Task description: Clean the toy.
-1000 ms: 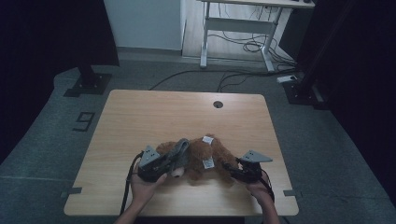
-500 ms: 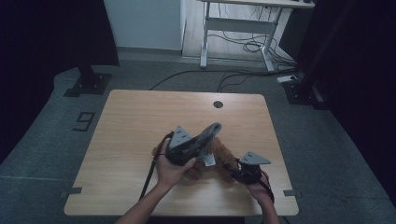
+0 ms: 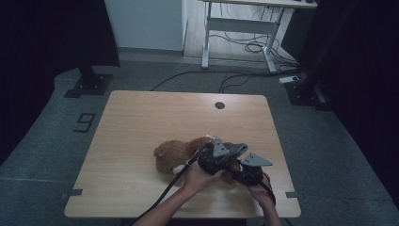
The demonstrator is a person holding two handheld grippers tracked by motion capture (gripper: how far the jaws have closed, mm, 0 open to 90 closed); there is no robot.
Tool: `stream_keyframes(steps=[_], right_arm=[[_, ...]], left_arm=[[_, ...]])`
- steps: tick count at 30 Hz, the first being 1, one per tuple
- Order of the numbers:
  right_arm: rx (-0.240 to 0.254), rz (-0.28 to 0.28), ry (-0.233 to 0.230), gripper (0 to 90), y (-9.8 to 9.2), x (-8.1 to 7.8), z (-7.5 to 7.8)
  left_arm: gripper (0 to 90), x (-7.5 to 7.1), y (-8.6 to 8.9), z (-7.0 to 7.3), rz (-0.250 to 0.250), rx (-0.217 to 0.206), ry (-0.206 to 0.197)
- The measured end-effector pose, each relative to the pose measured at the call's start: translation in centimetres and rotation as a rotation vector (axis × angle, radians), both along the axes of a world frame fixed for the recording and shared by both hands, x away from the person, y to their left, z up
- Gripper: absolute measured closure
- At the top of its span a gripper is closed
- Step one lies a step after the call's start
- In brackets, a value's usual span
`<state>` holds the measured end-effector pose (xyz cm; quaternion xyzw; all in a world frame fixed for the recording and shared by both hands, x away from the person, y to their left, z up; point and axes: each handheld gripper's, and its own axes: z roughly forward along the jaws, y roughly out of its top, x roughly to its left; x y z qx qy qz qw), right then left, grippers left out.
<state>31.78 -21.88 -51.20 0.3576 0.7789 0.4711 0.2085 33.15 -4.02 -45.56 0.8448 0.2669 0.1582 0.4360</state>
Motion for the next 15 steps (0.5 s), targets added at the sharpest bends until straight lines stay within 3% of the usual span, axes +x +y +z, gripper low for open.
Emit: stream_keyframes(steps=[6,15], right_arm=[[0.001,0.003,-0.008,60.4,0.0,0.0,-0.1],[0.015,0.013,-0.005,60.4,-0.2,0.0,-0.2]], left_arm=[[76.9,0.8,1.5,0.4,0.038,-0.051,0.052],[76.5,1.3,4.9,1.9,0.106,-0.095,0.04]])
